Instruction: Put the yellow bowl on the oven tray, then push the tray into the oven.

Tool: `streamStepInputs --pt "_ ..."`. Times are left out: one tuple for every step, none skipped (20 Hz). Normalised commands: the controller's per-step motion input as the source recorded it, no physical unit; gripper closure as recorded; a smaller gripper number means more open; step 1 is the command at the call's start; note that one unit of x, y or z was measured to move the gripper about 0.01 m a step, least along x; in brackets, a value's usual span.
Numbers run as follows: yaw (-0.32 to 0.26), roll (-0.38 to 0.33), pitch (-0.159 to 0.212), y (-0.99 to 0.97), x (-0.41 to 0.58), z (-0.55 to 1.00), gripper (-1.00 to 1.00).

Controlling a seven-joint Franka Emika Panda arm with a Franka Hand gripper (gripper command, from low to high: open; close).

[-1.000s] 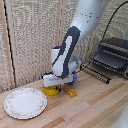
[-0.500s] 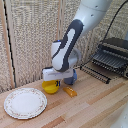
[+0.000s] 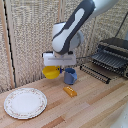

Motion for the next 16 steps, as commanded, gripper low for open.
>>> streamStepInputs --pt "-0.331 -0.087 0.042 0.0 0.2 0.77 1.0" --pt "-0.33 -0.083 0.044 0.0 0.197 0.78 1.0" --pt "-0.326 -0.079 0.055 0.0 0.214 0.81 1.0" --pt "-0.323 -0.075 0.062 0.0 0.223 0.83 1.0" --pt "-0.323 -0.073 0.065 0.0 0.226 0.83 1.0" --pt "-0.334 -0.005 0.069 -0.09 0.143 0.79 1.0" --pt "-0.348 0.0 0.054 -0.1 0.071 0.74 1.0" --pt "-0.334 0.0 0.057 -0.16 0.071 0.75 1.0" --pt "-0.33 0.0 0.062 -0.19 0.06 0.74 1.0" --pt "-0.318 0.0 0.074 -0.24 0.057 0.75 1.0" --pt "-0.303 0.0 0.086 -0.29 0.074 0.78 1.0" --pt "-0.295 0.0 0.084 -0.31 0.083 0.78 1.0" --pt "-0.275 0.0 0.08 -0.37 0.1 0.79 1.0" --pt "-0.266 0.003 0.08 -0.41 0.086 0.79 1.0" --pt "-0.253 0.009 0.077 -0.45 0.069 0.77 1.0" --pt "-0.241 0.013 0.081 -0.49 0.034 0.75 1.0"
